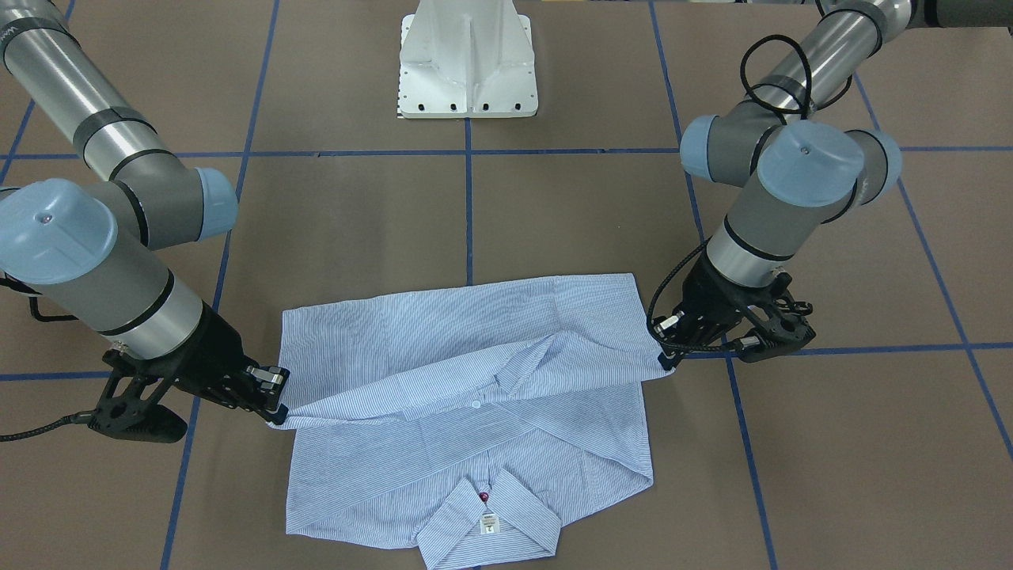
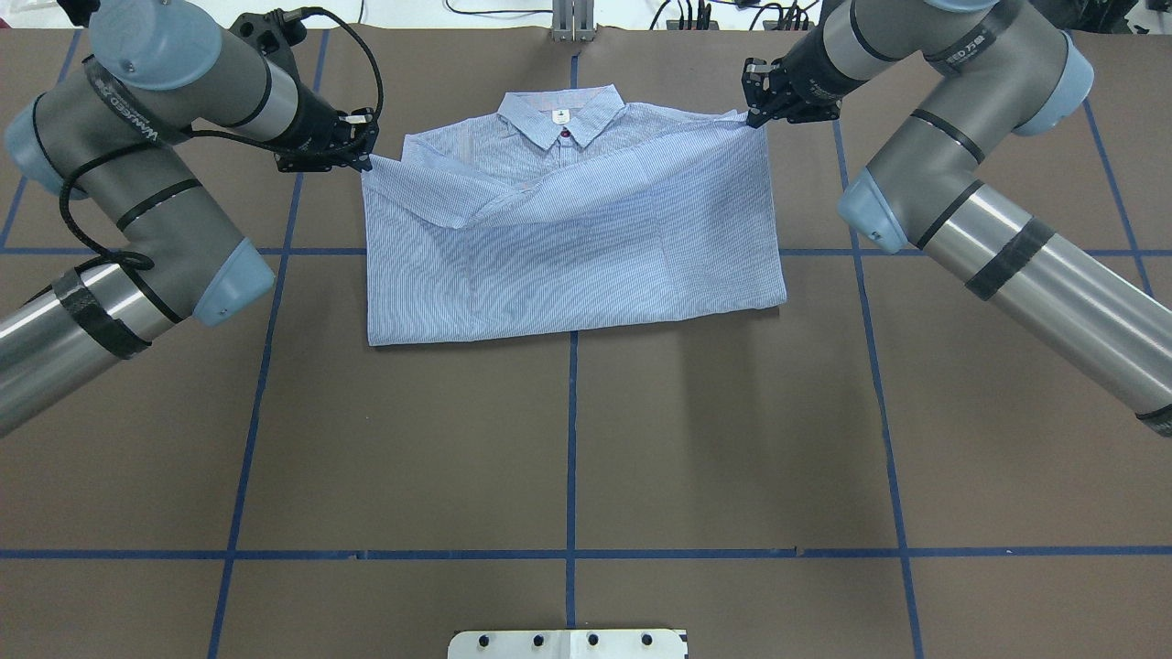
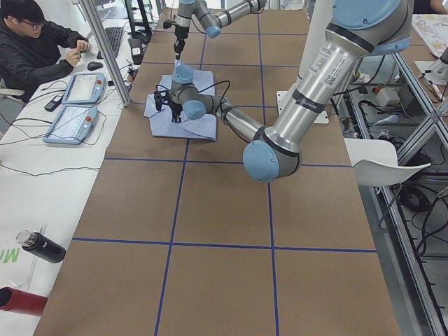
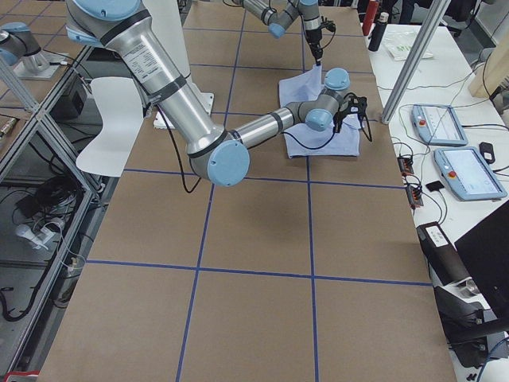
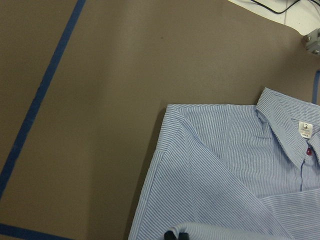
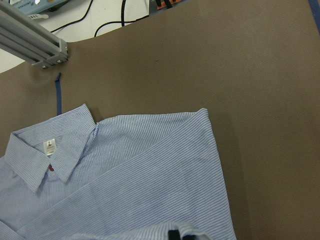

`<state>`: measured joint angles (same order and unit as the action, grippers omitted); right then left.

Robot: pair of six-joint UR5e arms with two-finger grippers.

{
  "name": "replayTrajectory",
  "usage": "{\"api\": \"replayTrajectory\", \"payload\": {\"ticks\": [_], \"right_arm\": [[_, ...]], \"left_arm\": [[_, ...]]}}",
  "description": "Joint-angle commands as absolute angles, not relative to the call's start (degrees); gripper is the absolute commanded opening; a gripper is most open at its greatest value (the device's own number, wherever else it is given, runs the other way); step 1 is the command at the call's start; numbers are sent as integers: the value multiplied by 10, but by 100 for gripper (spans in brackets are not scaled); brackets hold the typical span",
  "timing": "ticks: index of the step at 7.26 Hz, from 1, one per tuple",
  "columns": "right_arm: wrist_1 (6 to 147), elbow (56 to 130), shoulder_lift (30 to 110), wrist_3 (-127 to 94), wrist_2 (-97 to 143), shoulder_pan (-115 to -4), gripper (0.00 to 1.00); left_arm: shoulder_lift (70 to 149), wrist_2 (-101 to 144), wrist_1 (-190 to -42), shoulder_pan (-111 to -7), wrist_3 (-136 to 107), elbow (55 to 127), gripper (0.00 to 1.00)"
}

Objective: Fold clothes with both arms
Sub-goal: 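Lay the hem down near the collar and open both grippers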

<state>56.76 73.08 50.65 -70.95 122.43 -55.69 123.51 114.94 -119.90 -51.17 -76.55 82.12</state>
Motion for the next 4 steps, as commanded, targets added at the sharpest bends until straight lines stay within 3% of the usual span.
{"api": "replayTrajectory", "payload": {"ticks": [1, 4], "right_arm": [[567, 698, 489, -710, 1224, -560, 0], [568, 675, 491, -710, 1228, -577, 0]], "left_arm": [[1242, 1149, -1260, -514, -764, 765, 0], [1245, 1148, -1261, -515, -763, 754, 0]]}}
